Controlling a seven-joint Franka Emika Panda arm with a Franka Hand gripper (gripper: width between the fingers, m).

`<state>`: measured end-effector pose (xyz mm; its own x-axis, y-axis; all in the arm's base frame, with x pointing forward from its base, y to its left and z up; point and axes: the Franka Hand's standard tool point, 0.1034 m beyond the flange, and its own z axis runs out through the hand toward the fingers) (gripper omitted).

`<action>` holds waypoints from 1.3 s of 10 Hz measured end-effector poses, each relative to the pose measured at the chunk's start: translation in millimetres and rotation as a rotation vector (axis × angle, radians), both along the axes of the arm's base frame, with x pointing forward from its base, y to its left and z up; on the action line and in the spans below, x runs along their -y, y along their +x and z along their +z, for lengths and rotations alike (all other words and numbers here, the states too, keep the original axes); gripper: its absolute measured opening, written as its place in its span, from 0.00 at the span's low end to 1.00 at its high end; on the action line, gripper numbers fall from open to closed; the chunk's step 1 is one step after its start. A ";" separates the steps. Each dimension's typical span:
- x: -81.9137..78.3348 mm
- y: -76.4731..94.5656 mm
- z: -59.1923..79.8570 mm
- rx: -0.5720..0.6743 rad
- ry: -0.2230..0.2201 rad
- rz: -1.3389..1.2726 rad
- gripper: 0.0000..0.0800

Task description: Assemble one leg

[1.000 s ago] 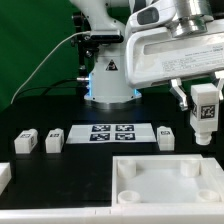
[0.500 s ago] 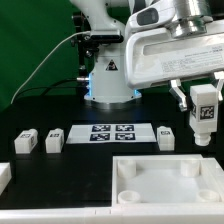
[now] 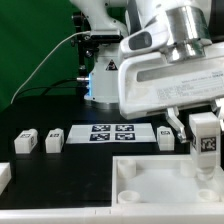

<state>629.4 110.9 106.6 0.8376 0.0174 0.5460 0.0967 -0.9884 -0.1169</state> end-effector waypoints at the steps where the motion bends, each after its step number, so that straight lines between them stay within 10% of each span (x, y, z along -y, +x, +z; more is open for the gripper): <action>1: -3.8 -3.7 -8.6 -0.014 0.002 0.003 0.36; 13: -5.4 -10.8 -28.3 0.027 -0.006 0.001 0.36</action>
Offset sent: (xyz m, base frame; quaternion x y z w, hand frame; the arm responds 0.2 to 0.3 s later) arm -0.0057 -0.0050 -0.0186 -0.0216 -0.0074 -0.0064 0.9997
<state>618.6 116.3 78.3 0.8227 0.0215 0.5681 0.1007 -0.9890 -0.1083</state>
